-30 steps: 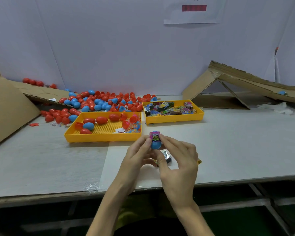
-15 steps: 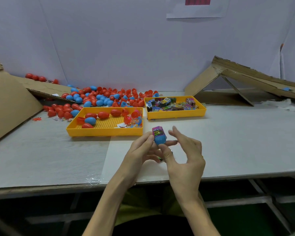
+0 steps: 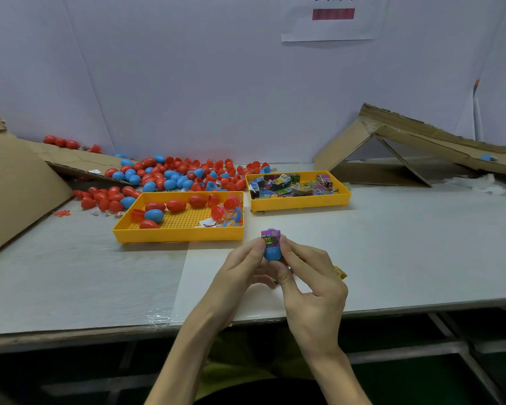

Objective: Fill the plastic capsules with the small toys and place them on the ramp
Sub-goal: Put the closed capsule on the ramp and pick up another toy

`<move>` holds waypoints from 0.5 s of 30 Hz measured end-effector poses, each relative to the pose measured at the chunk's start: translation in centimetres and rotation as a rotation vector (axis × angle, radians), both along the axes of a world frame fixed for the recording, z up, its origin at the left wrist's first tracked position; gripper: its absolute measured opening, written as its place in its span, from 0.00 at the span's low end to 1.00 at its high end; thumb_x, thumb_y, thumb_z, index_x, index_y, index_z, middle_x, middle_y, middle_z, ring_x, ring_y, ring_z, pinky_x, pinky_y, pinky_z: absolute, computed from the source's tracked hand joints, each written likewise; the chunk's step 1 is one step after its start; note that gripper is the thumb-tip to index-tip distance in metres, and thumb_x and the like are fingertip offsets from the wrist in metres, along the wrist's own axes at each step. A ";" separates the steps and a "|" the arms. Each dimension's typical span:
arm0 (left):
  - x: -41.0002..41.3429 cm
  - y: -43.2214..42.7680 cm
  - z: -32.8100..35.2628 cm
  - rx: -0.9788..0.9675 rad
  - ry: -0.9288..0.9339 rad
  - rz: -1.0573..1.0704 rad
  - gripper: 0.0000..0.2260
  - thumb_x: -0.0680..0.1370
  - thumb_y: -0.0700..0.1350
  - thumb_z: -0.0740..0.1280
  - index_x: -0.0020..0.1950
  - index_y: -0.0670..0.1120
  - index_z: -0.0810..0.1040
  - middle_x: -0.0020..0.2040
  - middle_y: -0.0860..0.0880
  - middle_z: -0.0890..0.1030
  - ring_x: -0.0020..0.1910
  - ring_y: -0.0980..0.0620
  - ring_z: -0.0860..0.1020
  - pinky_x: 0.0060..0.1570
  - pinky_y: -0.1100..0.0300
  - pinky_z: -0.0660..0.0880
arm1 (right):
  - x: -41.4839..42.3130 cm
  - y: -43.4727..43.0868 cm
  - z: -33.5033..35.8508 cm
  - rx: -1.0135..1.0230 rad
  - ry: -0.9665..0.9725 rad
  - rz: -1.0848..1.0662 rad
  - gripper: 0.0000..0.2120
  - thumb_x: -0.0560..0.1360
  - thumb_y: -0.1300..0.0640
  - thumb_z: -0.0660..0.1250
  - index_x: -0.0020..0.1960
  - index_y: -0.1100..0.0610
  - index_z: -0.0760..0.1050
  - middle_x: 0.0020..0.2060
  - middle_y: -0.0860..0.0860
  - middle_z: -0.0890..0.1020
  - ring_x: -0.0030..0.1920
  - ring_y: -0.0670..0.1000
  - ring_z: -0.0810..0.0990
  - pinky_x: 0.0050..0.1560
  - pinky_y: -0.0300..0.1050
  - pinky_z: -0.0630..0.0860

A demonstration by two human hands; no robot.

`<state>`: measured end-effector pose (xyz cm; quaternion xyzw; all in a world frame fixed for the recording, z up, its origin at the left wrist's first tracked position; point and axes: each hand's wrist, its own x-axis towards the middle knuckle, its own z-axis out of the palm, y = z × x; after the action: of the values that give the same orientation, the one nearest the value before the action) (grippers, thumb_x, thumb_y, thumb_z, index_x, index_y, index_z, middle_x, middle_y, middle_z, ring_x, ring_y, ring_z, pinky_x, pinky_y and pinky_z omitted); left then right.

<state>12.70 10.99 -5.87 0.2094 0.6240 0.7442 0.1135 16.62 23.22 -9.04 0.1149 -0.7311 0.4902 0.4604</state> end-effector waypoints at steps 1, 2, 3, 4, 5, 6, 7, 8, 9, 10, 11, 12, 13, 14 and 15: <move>0.0 0.0 0.0 0.000 0.002 -0.005 0.16 0.80 0.55 0.59 0.52 0.50 0.84 0.41 0.46 0.84 0.43 0.49 0.81 0.42 0.59 0.79 | 0.0 0.1 -0.1 -0.003 0.002 -0.001 0.20 0.73 0.55 0.70 0.65 0.56 0.77 0.57 0.43 0.81 0.58 0.45 0.79 0.57 0.33 0.76; 0.0 0.0 0.0 -0.003 0.005 -0.009 0.17 0.80 0.55 0.59 0.53 0.48 0.83 0.41 0.46 0.84 0.43 0.48 0.81 0.42 0.59 0.78 | 0.0 0.1 -0.2 -0.006 0.003 -0.004 0.20 0.73 0.56 0.71 0.64 0.57 0.77 0.56 0.44 0.82 0.58 0.45 0.79 0.57 0.33 0.76; 0.0 0.0 0.0 -0.010 0.009 -0.011 0.17 0.80 0.55 0.59 0.54 0.47 0.82 0.41 0.46 0.84 0.42 0.48 0.81 0.43 0.59 0.78 | 0.0 0.2 -0.3 -0.010 0.006 -0.007 0.20 0.73 0.56 0.71 0.64 0.57 0.78 0.56 0.46 0.82 0.58 0.46 0.79 0.57 0.34 0.77; 0.0 0.0 0.0 -0.020 0.013 -0.012 0.18 0.80 0.56 0.59 0.55 0.45 0.81 0.41 0.46 0.84 0.42 0.49 0.81 0.43 0.59 0.78 | 0.0 0.2 -0.3 -0.015 0.009 -0.008 0.20 0.73 0.56 0.71 0.64 0.58 0.78 0.55 0.46 0.83 0.58 0.46 0.80 0.57 0.34 0.77; -0.1 0.0 0.0 -0.026 0.015 -0.014 0.18 0.79 0.56 0.58 0.56 0.45 0.81 0.41 0.46 0.84 0.43 0.49 0.82 0.43 0.59 0.79 | -0.1 0.2 -0.3 -0.016 0.013 -0.007 0.20 0.73 0.56 0.71 0.64 0.58 0.78 0.55 0.47 0.83 0.57 0.46 0.80 0.57 0.35 0.77; -0.1 0.0 0.0 -0.028 0.013 -0.017 0.18 0.79 0.56 0.58 0.56 0.45 0.80 0.41 0.46 0.84 0.43 0.49 0.82 0.43 0.59 0.79 | -0.1 0.2 -0.3 -0.012 0.016 -0.008 0.20 0.73 0.57 0.72 0.64 0.58 0.78 0.56 0.46 0.83 0.57 0.46 0.80 0.57 0.35 0.77; -0.1 0.0 0.0 -0.027 0.009 -0.017 0.18 0.79 0.56 0.58 0.56 0.45 0.80 0.42 0.46 0.85 0.43 0.49 0.82 0.43 0.60 0.79 | 0.0 0.1 -0.2 -0.004 0.016 -0.010 0.20 0.73 0.57 0.72 0.64 0.57 0.79 0.56 0.45 0.82 0.57 0.45 0.79 0.57 0.34 0.77; 0.0 0.0 0.0 -0.022 0.000 -0.016 0.18 0.79 0.56 0.58 0.57 0.46 0.81 0.43 0.45 0.85 0.44 0.49 0.82 0.43 0.59 0.79 | 0.0 0.1 -0.1 0.001 0.012 -0.014 0.19 0.73 0.56 0.73 0.63 0.56 0.79 0.56 0.43 0.82 0.57 0.43 0.79 0.57 0.32 0.76; 0.0 0.0 0.0 -0.017 -0.010 -0.015 0.18 0.79 0.56 0.58 0.57 0.47 0.81 0.45 0.44 0.85 0.45 0.49 0.83 0.44 0.59 0.79 | 0.0 0.1 0.1 0.000 0.005 -0.021 0.19 0.73 0.55 0.72 0.63 0.55 0.79 0.56 0.42 0.81 0.57 0.42 0.79 0.57 0.31 0.75; 0.0 0.0 0.0 -0.009 -0.022 -0.017 0.18 0.79 0.56 0.58 0.57 0.48 0.81 0.47 0.42 0.85 0.46 0.49 0.83 0.44 0.59 0.79 | 0.0 0.0 0.2 -0.006 -0.004 -0.029 0.20 0.73 0.54 0.72 0.64 0.54 0.78 0.57 0.40 0.80 0.56 0.41 0.79 0.57 0.30 0.75; 0.0 0.0 0.0 0.000 -0.033 -0.021 0.18 0.79 0.56 0.58 0.57 0.48 0.82 0.49 0.40 0.85 0.46 0.48 0.82 0.44 0.59 0.79 | 0.0 0.0 0.3 -0.013 -0.009 -0.032 0.20 0.73 0.53 0.72 0.64 0.53 0.78 0.57 0.39 0.79 0.56 0.40 0.79 0.57 0.30 0.74; 0.0 -0.1 0.0 0.011 -0.043 -0.027 0.18 0.79 0.56 0.58 0.57 0.47 0.82 0.48 0.40 0.84 0.45 0.48 0.82 0.43 0.59 0.79 | 0.0 0.0 0.3 -0.015 -0.009 -0.034 0.19 0.73 0.53 0.72 0.64 0.52 0.78 0.57 0.40 0.79 0.57 0.40 0.79 0.58 0.30 0.74; 0.0 -0.1 0.1 0.019 -0.049 -0.035 0.18 0.79 0.56 0.59 0.57 0.47 0.81 0.48 0.41 0.84 0.44 0.49 0.82 0.43 0.59 0.79 | 0.0 0.0 0.4 -0.013 -0.006 -0.037 0.19 0.73 0.53 0.72 0.63 0.52 0.78 0.57 0.41 0.80 0.58 0.40 0.78 0.59 0.32 0.75; -0.1 -0.1 0.2 0.022 -0.051 -0.041 0.19 0.79 0.56 0.59 0.59 0.46 0.80 0.48 0.44 0.85 0.45 0.50 0.82 0.43 0.59 0.79 | 0.0 0.0 0.4 -0.008 -0.004 -0.044 0.19 0.73 0.53 0.71 0.63 0.52 0.78 0.57 0.42 0.81 0.59 0.41 0.78 0.59 0.34 0.75; -0.1 -0.1 0.2 0.027 -0.050 -0.043 0.19 0.79 0.55 0.59 0.62 0.46 0.78 0.49 0.46 0.85 0.45 0.51 0.82 0.44 0.58 0.79 | 0.1 0.0 0.4 -0.004 -0.002 -0.053 0.19 0.72 0.54 0.71 0.62 0.52 0.78 0.57 0.43 0.81 0.60 0.42 0.78 0.60 0.36 0.76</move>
<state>12.56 10.88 -5.67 0.2056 0.6062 0.7550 0.1420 16.67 23.18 -8.64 0.0940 -0.7336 0.4792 0.4725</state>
